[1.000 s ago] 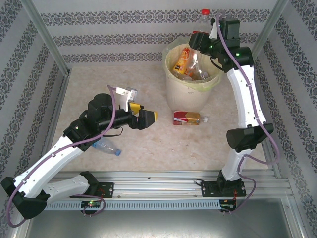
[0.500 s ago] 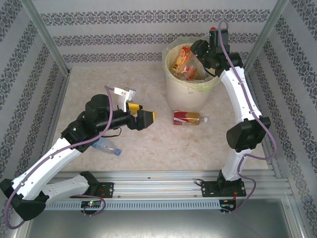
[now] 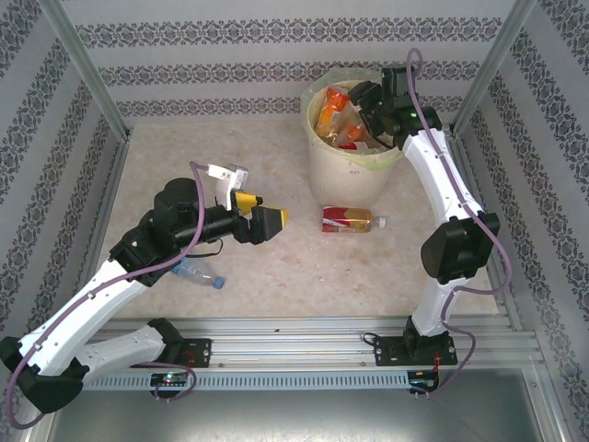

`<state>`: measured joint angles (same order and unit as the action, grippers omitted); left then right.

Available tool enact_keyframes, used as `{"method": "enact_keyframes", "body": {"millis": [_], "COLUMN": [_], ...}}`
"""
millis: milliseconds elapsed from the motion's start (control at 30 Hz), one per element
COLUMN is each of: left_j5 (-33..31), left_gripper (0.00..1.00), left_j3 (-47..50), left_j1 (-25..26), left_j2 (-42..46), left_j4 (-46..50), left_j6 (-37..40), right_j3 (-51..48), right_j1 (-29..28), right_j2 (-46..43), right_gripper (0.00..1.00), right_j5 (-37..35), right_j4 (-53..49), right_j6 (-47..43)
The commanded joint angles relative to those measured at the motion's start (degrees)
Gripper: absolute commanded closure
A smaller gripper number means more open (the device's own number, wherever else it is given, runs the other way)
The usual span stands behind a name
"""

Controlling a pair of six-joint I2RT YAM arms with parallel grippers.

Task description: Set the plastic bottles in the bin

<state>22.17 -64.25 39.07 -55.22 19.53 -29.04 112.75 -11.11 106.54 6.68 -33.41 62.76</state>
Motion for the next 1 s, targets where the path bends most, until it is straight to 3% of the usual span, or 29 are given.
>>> {"method": "enact_keyframes", "body": {"millis": [0,200,367,533,700,967], "left_j5": [-0.44,-0.13,-0.04,-0.03,0.63,-0.20], "left_gripper": [0.00,0.00,0.00,0.00,0.00,0.00], "left_j3": [0.75,0.53,-0.10,-0.74,-1.75,-1.89], "left_j1": [1.00,0.97,1.00,1.00,1.01,1.01], "left_j2": [0.96,0.36,-0.29,-1.12,-2.67,-2.18], "left_j4": [-1.01,-1.59,-1.47,-1.31,-1.21,-0.35], "left_j6": [-0.32,-0.48,-0.43,-0.23,-0.32,-0.01], "right_j3": [2.52,9.67,17.78,27.77,29.99,29.37], "right_j1": [0.25,2.19,3.86,5.47,4.41,1.53], "right_j2": [-1.12,1.03,2.14,5.67,8.88,11.17], "right_gripper": [0.34,0.17,0.13,0.24,0.39,0.40], "right_j5": [2.88,6.23,4.19,2.93,2.35,-4.58], "right_j4": [-4.96,-13.68,-21.67,-29.45,-32.03,-36.30], "right_j6": [-4.87,-12.73,-18.68,-25.24,-27.90,-31.50]}}
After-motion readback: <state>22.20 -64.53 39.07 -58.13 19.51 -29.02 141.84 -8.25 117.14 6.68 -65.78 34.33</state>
